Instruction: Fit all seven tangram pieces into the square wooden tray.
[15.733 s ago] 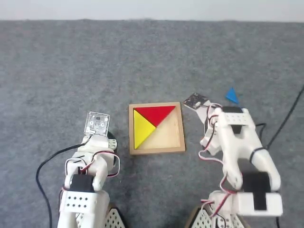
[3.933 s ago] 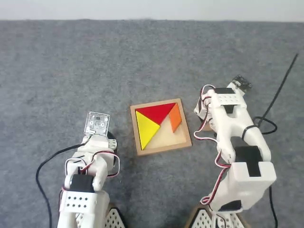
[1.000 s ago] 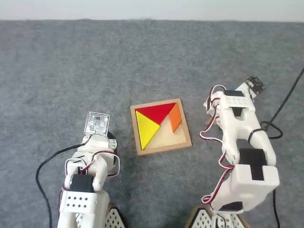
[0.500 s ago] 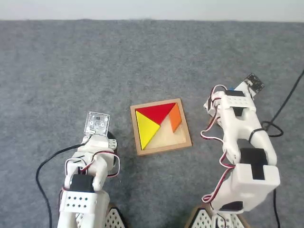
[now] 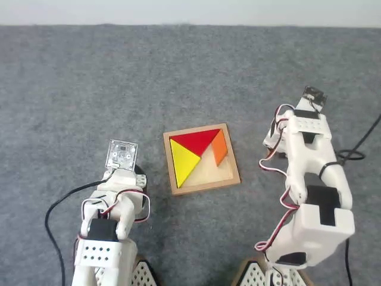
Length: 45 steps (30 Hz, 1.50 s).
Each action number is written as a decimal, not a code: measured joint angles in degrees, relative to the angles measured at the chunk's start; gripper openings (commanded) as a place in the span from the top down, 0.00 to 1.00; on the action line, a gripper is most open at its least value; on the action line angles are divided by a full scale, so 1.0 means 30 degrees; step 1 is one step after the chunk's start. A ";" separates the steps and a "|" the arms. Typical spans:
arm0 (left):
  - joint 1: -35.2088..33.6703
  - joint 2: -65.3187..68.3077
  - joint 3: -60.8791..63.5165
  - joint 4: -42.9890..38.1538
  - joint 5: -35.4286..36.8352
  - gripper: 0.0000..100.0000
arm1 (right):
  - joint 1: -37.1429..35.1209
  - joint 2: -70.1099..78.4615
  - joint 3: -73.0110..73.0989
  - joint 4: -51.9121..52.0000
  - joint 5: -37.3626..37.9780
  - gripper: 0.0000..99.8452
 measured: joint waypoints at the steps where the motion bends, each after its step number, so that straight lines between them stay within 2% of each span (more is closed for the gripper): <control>1: 0.0000 0.0000 0.0000 0.0000 0.0000 0.99 | 0.0000 0.0000 -0.0147 0.0615 0.0088 0.78; 3: 0.0000 0.0000 0.0000 0.0000 0.0000 0.99 | -0.0117 -0.0117 -0.0586 0.1612 0.0117 0.75; 12: 0.0000 0.0000 0.0000 0.0000 0.0000 0.99 | -0.2725 0.0029 -0.2755 0.2051 0.1201 0.75; 26: 0.0000 0.0000 0.0000 0.0000 0.0000 0.99 | -0.1465 0.5802 -0.7238 0.3048 0.0498 0.75; 32: 0.0000 0.0000 0.0000 0.0000 0.0000 0.99 | -0.1377 0.6271 -0.7590 0.3136 0.0469 0.86; 42: 0.0000 0.0000 0.0000 0.0000 0.0000 0.99 | -0.1114 0.6154 -0.7560 0.3253 0.0469 0.88; 45: 0.0000 0.0000 0.0000 0.0000 0.0000 0.99 | -0.1114 0.6154 -0.7560 0.3253 0.0469 0.91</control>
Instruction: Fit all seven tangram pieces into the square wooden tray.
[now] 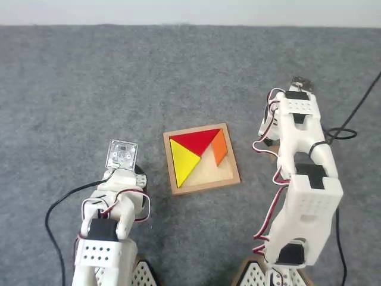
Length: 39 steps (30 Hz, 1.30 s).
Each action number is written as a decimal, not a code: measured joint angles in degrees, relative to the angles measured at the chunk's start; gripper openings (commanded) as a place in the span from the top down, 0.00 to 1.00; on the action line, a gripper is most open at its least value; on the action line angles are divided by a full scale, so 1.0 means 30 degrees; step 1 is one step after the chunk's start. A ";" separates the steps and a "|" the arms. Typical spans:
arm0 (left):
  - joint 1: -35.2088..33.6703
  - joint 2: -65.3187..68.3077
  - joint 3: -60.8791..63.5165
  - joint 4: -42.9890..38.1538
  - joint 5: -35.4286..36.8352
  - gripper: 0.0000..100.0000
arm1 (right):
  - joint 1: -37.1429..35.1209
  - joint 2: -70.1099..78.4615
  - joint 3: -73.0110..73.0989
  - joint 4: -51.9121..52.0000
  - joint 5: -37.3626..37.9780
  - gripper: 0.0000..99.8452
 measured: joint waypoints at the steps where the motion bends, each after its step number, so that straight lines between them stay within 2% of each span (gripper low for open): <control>1: 0.0000 0.0000 0.0000 0.0000 0.0000 0.99 | 0.0000 -0.0029 0.0000 0.0000 0.0029 0.92; 7: 0.0000 0.0000 0.0000 0.0000 0.0000 0.99 | -0.0264 -0.0996 0.0000 0.0674 0.0293 0.85; 14: 0.0000 0.0000 0.0000 0.0000 0.0000 0.99 | -0.1377 -0.2081 0.0000 0.2227 0.3399 0.75; 20: 0.0000 0.0000 0.0000 0.0000 0.0000 0.99 | -0.1407 -0.1612 0.0029 0.2256 0.5304 0.75; 39: 0.0000 0.0000 0.0000 0.0000 0.0000 0.99 | -0.1465 0.0000 -0.0147 0.1524 0.4894 0.78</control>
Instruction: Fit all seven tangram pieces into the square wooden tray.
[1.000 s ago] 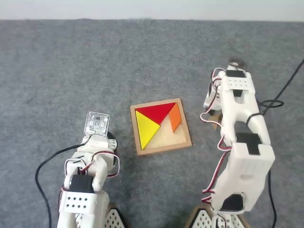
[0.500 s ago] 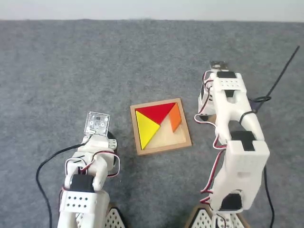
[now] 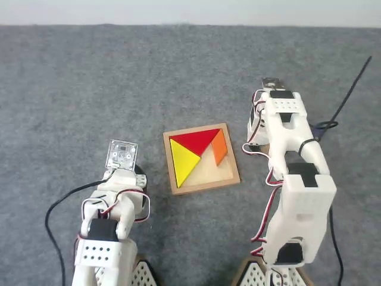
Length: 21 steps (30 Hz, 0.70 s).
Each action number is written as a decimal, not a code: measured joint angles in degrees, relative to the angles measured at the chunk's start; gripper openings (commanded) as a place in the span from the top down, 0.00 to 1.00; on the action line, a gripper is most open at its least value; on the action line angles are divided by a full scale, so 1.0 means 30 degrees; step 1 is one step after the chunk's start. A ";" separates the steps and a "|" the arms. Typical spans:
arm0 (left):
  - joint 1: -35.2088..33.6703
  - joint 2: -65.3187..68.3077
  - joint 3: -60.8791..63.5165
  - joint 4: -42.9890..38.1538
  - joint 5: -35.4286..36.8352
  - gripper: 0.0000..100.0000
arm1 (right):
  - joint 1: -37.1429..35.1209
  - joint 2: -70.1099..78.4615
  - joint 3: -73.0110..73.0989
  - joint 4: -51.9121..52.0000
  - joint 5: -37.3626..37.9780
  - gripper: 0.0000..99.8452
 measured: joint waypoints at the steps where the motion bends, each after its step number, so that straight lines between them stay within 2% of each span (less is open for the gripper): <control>1: 0.0000 0.0000 0.0000 0.0000 0.0000 0.99 | 0.0000 0.0000 0.0000 -0.0029 -0.0117 0.79; 13: 0.0000 0.0000 0.0000 0.0000 0.0000 0.99 | 0.0176 0.0205 -0.0059 -0.0410 -0.0733 0.83; 18: 0.0000 0.0000 0.0000 0.0000 0.0000 0.99 | 0.0205 0.0322 -0.0205 -0.0410 -0.0967 0.91; 21: 0.0000 0.0000 0.0000 0.0000 0.0000 0.99 | 0.0234 0.0322 -0.0234 -0.0410 -0.0967 0.92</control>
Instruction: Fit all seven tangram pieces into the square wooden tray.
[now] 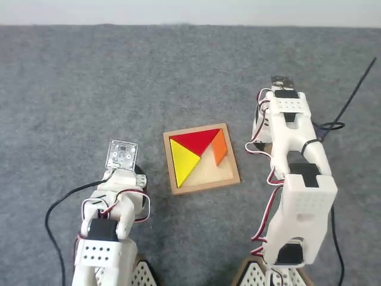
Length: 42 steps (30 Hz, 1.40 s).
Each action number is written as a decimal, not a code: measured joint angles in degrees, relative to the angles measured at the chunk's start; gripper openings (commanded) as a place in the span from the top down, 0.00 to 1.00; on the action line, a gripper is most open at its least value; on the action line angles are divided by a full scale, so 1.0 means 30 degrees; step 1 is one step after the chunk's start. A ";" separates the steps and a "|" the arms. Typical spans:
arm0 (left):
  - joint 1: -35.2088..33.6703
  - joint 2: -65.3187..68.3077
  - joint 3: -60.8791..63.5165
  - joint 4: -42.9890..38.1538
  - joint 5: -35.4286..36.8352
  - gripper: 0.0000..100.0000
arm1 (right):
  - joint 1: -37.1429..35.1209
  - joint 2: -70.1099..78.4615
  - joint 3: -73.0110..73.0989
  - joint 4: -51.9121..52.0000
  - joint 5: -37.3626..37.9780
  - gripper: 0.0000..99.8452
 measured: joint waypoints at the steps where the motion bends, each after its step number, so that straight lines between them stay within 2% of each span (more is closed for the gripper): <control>1: 0.0000 0.0000 0.0000 0.0000 0.0000 0.99 | 0.0000 0.0000 0.0000 0.0000 0.0000 0.92; 16: 0.0000 0.0000 0.0000 0.0000 0.0000 0.99 | -0.0029 -0.0703 0.0059 -0.0029 -0.0029 0.92; 26: 0.0000 0.0000 0.0000 0.0000 0.0000 0.99 | -0.2667 -0.3634 0.2051 -0.0205 0.0176 0.92; 37: 0.0000 0.0000 0.0000 0.0000 0.0000 0.99 | -0.7678 -0.4835 0.2081 -0.0469 0.1231 0.92; 42: 0.0000 0.0000 0.0000 0.0000 0.0000 0.99 | -0.8381 -0.4454 0.2051 -0.0996 0.0996 0.92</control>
